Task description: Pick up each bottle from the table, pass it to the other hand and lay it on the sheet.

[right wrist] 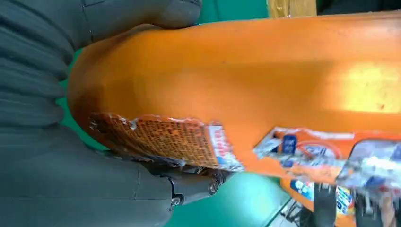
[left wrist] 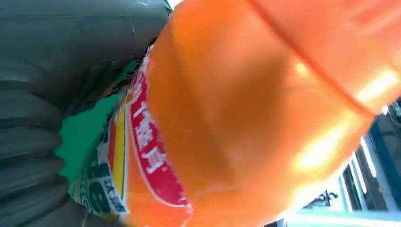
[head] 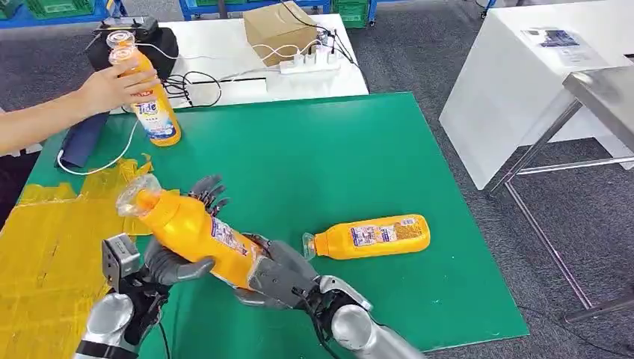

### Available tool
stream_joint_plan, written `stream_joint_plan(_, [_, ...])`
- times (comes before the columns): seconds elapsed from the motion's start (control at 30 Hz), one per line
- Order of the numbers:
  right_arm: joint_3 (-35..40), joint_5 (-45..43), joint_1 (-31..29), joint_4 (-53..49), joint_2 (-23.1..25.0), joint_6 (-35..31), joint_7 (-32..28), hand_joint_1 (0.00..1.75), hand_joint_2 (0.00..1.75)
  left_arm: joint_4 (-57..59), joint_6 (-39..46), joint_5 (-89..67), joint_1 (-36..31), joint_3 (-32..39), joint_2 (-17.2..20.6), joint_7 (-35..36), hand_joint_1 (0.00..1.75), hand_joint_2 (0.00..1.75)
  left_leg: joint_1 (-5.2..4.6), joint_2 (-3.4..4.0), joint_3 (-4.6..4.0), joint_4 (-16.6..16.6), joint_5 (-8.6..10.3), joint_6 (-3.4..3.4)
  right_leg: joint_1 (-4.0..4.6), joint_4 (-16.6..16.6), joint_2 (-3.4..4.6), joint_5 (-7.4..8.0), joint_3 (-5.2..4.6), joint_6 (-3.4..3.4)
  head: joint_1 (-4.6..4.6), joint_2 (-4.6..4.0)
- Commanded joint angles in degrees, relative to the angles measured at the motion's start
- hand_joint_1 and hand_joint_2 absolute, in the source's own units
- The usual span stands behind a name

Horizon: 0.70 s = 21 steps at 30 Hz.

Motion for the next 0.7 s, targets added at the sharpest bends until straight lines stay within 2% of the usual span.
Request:
stream_joint_plan(0.03, [3.41, -0.15, -2.49, 4.8, 0.21, -0.02, -0.44, 1.75, 1.75, 1.9, -0.78, -0.97, -0.92, -5.47, 2.03, -1.29, 1.75, 1.75, -0.06, -0.07, 0.07, -0.06, 0.02, 0.12, -0.05, -0.01, 0.02, 0.01, 0.04, -0.03, 0.0, 0.0])
stream_joint_plan(0.7, [3.09, 1.01, -2.42, 6.45, 0.32, -0.57, -1.29, 1.75, 1.75, 1.36, -4.42, -0.42, -0.04, -8.29, 3.8, -3.42, 1.75, 1.75, -0.12, -0.1, 0.12, -0.1, 0.03, 0.17, -0.1, -0.01, 0.02, 0.0, 0.06, -0.04, 0.0, 0.0])
